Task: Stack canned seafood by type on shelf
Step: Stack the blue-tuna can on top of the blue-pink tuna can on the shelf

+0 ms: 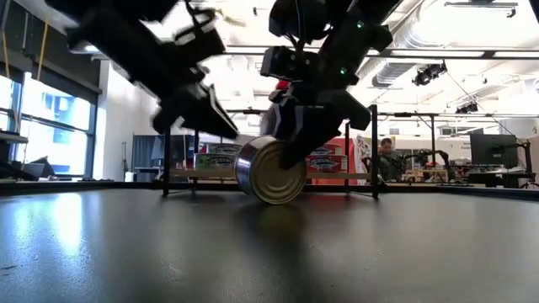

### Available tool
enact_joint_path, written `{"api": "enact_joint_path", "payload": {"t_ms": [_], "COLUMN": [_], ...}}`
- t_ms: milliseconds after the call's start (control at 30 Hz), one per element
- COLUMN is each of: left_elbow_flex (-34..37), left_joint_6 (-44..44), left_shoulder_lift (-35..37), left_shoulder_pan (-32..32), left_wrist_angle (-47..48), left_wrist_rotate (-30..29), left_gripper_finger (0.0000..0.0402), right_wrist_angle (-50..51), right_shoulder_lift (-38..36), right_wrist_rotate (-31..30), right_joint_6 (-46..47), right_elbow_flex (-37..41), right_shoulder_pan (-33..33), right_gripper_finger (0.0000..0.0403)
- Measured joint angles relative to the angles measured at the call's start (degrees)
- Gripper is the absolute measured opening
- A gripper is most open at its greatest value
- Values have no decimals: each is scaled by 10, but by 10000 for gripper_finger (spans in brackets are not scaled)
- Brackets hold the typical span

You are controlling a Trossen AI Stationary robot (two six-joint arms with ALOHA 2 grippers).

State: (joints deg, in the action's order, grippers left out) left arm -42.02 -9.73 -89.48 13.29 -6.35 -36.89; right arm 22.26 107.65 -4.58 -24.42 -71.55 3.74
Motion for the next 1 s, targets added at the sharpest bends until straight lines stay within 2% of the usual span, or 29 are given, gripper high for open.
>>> {"api": "enact_joint_path", "payload": {"t_ms": [133,267,333,400,467,633,867,1000], "left_elbow_flex": [0,0,0,0,0,0,0,0], "left_joint_6": [76,191,245,285,309,336,352,352], "left_shoulder_lift": [43,62,61,52,41,15,0,2], "left_shoulder_pan": [40,77,96,112,129,154,161,161], "left_wrist_angle": [99,191,224,235,239,239,240,241], "left_wrist_rotate": [-62,-97,-116,-139,-163,-200,-205,-207], "left_gripper_finger": [76,71,68,66,64,64,64,64], "right_wrist_angle": [34,35,15,-7,-26,-86,-194,-208], "right_shoulder_lift": [-12,-42,-61,-70,-70,-68,-43,-29], "right_wrist_rotate": [-50,-158,-234,-300,-337,-372,-339,-338], "right_joint_6": [1,-1,-10,-23,-45,-78,-140,-163], "right_elbow_flex": [1,4,2,1,2,2,2,2], "right_shoulder_pan": [12,16,11,2,-9,-57,-109,-121], "right_gripper_finger": [176,176,176,176,176,176,176,176]}}
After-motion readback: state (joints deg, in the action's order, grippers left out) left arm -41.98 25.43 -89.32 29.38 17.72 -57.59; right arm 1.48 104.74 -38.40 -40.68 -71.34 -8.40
